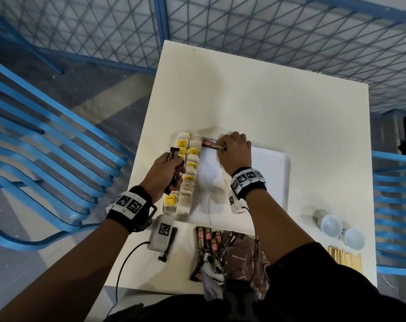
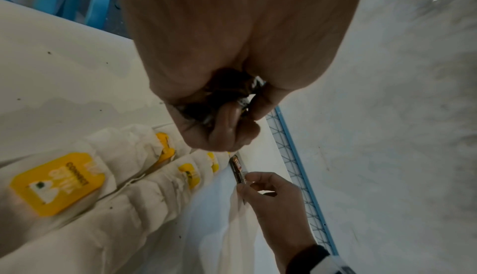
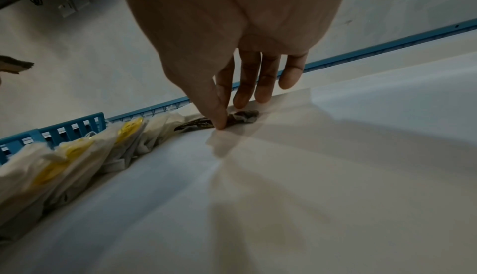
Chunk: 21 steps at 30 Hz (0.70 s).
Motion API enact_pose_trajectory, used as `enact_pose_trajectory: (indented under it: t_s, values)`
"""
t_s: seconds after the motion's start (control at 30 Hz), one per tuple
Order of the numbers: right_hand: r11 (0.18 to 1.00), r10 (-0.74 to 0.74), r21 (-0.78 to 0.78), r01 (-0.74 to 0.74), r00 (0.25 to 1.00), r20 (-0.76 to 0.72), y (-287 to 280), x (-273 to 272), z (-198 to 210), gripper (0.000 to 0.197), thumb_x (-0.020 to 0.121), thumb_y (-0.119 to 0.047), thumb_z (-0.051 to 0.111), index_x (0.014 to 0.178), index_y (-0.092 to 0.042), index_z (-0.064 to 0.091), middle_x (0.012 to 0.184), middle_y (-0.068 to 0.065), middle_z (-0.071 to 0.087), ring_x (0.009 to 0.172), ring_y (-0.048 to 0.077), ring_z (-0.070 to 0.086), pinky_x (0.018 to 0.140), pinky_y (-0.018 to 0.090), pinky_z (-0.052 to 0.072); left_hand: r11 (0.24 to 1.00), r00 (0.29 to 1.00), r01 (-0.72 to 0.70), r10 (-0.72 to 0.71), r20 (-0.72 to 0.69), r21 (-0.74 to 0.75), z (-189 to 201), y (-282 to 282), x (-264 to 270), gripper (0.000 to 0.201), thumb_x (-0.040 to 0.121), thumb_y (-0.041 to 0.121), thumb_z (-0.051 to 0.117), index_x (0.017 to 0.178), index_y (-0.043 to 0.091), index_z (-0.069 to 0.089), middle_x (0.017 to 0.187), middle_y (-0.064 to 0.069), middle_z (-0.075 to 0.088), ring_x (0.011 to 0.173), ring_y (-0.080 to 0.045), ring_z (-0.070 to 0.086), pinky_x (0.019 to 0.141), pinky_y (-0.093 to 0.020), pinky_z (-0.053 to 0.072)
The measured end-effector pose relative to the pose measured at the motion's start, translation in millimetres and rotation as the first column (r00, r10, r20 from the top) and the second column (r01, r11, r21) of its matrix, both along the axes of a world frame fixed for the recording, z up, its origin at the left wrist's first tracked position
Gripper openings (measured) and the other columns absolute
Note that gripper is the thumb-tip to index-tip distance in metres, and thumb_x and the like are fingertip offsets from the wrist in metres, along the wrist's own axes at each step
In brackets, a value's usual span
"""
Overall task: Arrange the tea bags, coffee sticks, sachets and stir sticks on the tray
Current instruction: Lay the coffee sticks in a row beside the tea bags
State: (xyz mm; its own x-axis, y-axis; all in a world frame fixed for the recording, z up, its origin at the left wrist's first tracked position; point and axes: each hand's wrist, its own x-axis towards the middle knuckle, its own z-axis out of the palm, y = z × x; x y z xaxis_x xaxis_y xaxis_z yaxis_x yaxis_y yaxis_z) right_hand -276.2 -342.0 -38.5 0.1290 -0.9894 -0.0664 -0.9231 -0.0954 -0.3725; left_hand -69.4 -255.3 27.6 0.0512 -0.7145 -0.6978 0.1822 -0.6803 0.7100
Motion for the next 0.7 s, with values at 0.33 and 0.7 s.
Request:
enact_pose_trajectory:
  t_s: [0.33, 0.7]
  values:
    - [1.0, -0.02, 0.001, 0.02, 1.0, 0.023, -4.8, 3.9, -2.6, 0.023, 0.075, -0.015, 0.07, 0.097, -0.019, 0.069, 0.104, 0.006, 0.06, 0.1, 0.032, 0.053, 0.084, 0.04, 0.038, 0.999, 0.999, -0.047, 0.047, -0.026, 0.019, 1.8, -2.6, 0.1, 0.008, 0.104, 0.013, 0.049, 0.105, 0.007, 0.055, 0.086, -0.013, 0.057, 0.055, -0.022, 0.049, 0.044, -0.024, 0.028]
    - [0.997, -0.068, -0.029, 0.069, 0.997, 0.02, -2.2, 3.0, -5.5, 0.02, 0.075, -0.015, 0.07, 0.094, -0.018, 0.067, 0.1, 0.007, 0.061, 0.097, 0.032, 0.055, 0.08, 0.038, 0.036, 0.998, 0.998, -0.054, 0.056, -0.041, 0.029, 1.0, -0.4, 1.5, 0.016, 0.103, 0.003, 0.048, 0.104, 0.005, 0.064, 0.077, -0.009, 0.057, 0.062, -0.023, 0.052, 0.047, -0.027, 0.037]
